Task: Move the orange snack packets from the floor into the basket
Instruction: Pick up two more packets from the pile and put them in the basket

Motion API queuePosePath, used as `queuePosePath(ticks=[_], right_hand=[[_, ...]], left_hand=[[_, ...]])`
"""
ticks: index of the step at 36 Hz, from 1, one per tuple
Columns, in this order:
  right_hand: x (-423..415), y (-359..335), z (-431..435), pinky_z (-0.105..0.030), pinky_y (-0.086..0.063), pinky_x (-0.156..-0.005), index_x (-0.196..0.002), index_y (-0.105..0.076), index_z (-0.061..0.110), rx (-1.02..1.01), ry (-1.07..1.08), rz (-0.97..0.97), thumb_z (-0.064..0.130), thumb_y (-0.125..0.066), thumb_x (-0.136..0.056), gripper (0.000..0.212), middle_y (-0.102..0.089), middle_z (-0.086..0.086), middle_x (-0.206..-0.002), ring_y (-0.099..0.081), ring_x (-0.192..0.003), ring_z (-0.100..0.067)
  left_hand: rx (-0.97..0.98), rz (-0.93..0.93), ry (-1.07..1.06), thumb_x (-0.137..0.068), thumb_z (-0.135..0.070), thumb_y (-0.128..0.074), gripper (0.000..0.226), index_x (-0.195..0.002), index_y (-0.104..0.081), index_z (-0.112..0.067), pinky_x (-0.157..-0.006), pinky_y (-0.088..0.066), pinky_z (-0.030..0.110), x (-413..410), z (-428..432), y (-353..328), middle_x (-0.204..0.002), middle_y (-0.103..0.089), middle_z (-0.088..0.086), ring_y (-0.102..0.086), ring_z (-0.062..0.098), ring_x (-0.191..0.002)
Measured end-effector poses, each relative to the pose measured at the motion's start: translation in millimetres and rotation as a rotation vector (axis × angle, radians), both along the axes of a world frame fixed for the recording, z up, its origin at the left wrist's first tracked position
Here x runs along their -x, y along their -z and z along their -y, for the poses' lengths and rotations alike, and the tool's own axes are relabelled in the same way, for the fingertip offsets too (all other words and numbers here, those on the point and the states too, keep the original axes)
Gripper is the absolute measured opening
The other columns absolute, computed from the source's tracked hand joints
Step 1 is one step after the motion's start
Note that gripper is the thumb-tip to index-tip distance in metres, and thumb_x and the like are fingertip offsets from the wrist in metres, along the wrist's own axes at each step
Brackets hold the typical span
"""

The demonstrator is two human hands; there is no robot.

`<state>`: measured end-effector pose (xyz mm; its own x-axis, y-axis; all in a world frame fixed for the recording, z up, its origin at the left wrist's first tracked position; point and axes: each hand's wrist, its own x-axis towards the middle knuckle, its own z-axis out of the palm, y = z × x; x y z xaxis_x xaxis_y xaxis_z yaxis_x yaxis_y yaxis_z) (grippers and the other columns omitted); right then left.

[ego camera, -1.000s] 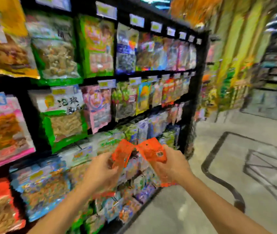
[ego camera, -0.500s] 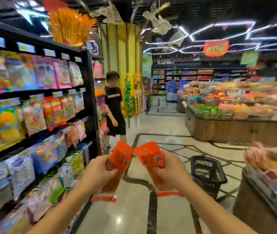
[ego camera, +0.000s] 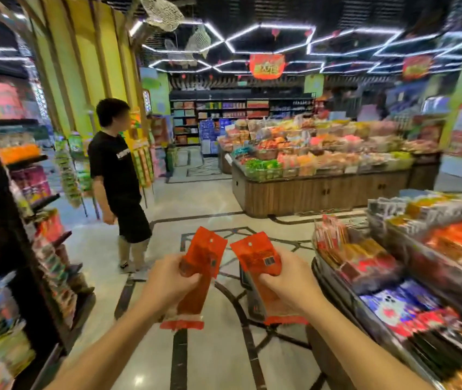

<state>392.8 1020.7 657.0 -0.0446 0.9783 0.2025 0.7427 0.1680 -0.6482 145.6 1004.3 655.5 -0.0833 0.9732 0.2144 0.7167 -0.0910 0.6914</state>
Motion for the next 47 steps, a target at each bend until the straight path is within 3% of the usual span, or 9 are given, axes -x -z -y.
queuePosePath(ticks=[7, 12, 16, 20, 31, 37, 40, 43, 47], right_hand=[[-19.5, 15.6, -91.4, -0.037, -0.056, -0.082, -0.106, -0.068, 0.030, -0.017, 0.086, -0.012, 0.029, -0.071, -0.076, 0.031, -0.075, 0.006, -0.098, -0.069, -0.095, -0.018], [-22.0, 17.2, -153.6, -0.032, -0.053, -0.078, -0.111, -0.066, 0.029, -0.005, 0.163, 0.005, 0.028, -0.073, -0.076, 0.036, -0.074, 0.007, -0.100, -0.068, -0.095, -0.019], [-27.0, 19.2, -203.9, -0.040, -0.056, -0.086, -0.114, -0.065, 0.029, 0.007, 0.185, -0.003, 0.027, -0.073, -0.078, 0.036, -0.073, 0.007, -0.102, -0.068, -0.097, -0.017], [-33.6, 27.4, -245.0, -0.038, -0.056, -0.084, -0.109, -0.067, 0.030, 0.015, 0.213, -0.027, 0.026, -0.073, -0.079, 0.031, -0.073, 0.010, -0.100, -0.068, -0.094, -0.014], [-76.6, 62.0, -399.4, -0.035, -0.055, -0.082, -0.103, -0.068, 0.025, 0.051, 0.238, -0.031, 0.025, -0.075, -0.075, 0.029, -0.074, 0.006, -0.096, -0.069, -0.093, -0.017], [-103.2, 77.3, -512.1, -0.042, -0.056, -0.083, -0.098, -0.068, 0.029, 0.029, 0.187, -0.057, 0.026, -0.074, -0.070, 0.029, -0.075, 0.002, -0.097, -0.070, -0.094, -0.023], [-110.9, 85.7, -562.2, -0.043, -0.056, -0.085, -0.098, -0.067, 0.033, 0.057, 0.160, -0.069, 0.031, -0.074, -0.070, 0.029, -0.075, 0.005, -0.099, -0.070, -0.095, -0.020], [-117.1, 95.6, -609.0, -0.040, -0.056, -0.082, -0.088, -0.060, 0.043, 0.078, 0.125, -0.059, 0.033, -0.076, -0.071, 0.025, -0.074, 0.008, -0.099, -0.069, -0.094, -0.018], [-124.1, 116.6, -667.4, -0.032, -0.050, -0.073, -0.095, -0.063, 0.033, 0.110, 0.112, -0.045, 0.035, -0.076, -0.072, 0.027, -0.073, 0.010, -0.095, -0.068, -0.089, -0.015]], left_hand=[[-0.007, -0.020, 0.059, -0.082, -0.030, -0.074, 0.019, -0.099, -0.068, -0.024, -0.072, -0.053, 0.028, -20.5, -121.4, 15.1, -0.090, -0.070, -0.006, -0.065, 0.010, -0.081], [0.017, 0.025, 0.150, -0.082, -0.027, -0.073, 0.025, -0.107, -0.071, -0.023, -0.084, -0.058, 0.042, -23.4, -204.6, 19.8, -0.098, -0.072, -0.003, -0.067, 0.016, -0.090], [-0.006, 0.013, 0.221, -0.081, -0.027, -0.073, 0.021, -0.101, -0.072, -0.025, -0.078, -0.057, 0.038, -29.6, -267.0, 23.2, -0.093, -0.072, -0.005, -0.066, 0.013, -0.086], [-0.006, 0.005, 0.217, -0.078, -0.028, -0.075, 0.013, -0.091, -0.070, -0.030, -0.060, -0.047, 0.021, -33.8, -319.4, 36.1, -0.083, -0.069, -0.012, -0.064, 0.007, -0.078], [0.088, 0.006, 0.210, -0.077, -0.038, -0.077, 0.019, -0.076, -0.059, -0.044, -0.060, -0.048, 0.020, -68.6, -475.4, 80.8, -0.077, -0.065, -0.021, -0.064, 0.000, -0.074], [0.050, -0.012, 0.182, -0.074, -0.037, -0.075, 0.020, -0.070, -0.058, -0.046, -0.051, -0.034, 0.005, -95.7, -556.6, 88.2, -0.066, -0.060, -0.027, -0.057, -0.020, -0.070], [0.040, -0.032, 0.172, -0.073, -0.034, -0.075, 0.019, -0.069, -0.059, -0.044, -0.053, -0.035, 0.006, -107.1, -597.9, 92.0, -0.064, -0.062, -0.023, -0.058, -0.018, -0.073], [0.076, -0.030, 0.140, -0.074, -0.032, -0.074, 0.011, -0.081, -0.067, -0.036, -0.064, -0.048, 0.021, -115.0, -638.3, 100.9, -0.074, -0.066, -0.017, -0.062, -0.003, -0.072], [0.117, -0.031, 0.108, -0.075, -0.031, -0.074, 0.014, -0.089, -0.071, -0.030, -0.066, -0.050, 0.024, -121.4, -689.5, 117.7, -0.076, -0.067, -0.015, -0.062, 0.000, -0.074]])
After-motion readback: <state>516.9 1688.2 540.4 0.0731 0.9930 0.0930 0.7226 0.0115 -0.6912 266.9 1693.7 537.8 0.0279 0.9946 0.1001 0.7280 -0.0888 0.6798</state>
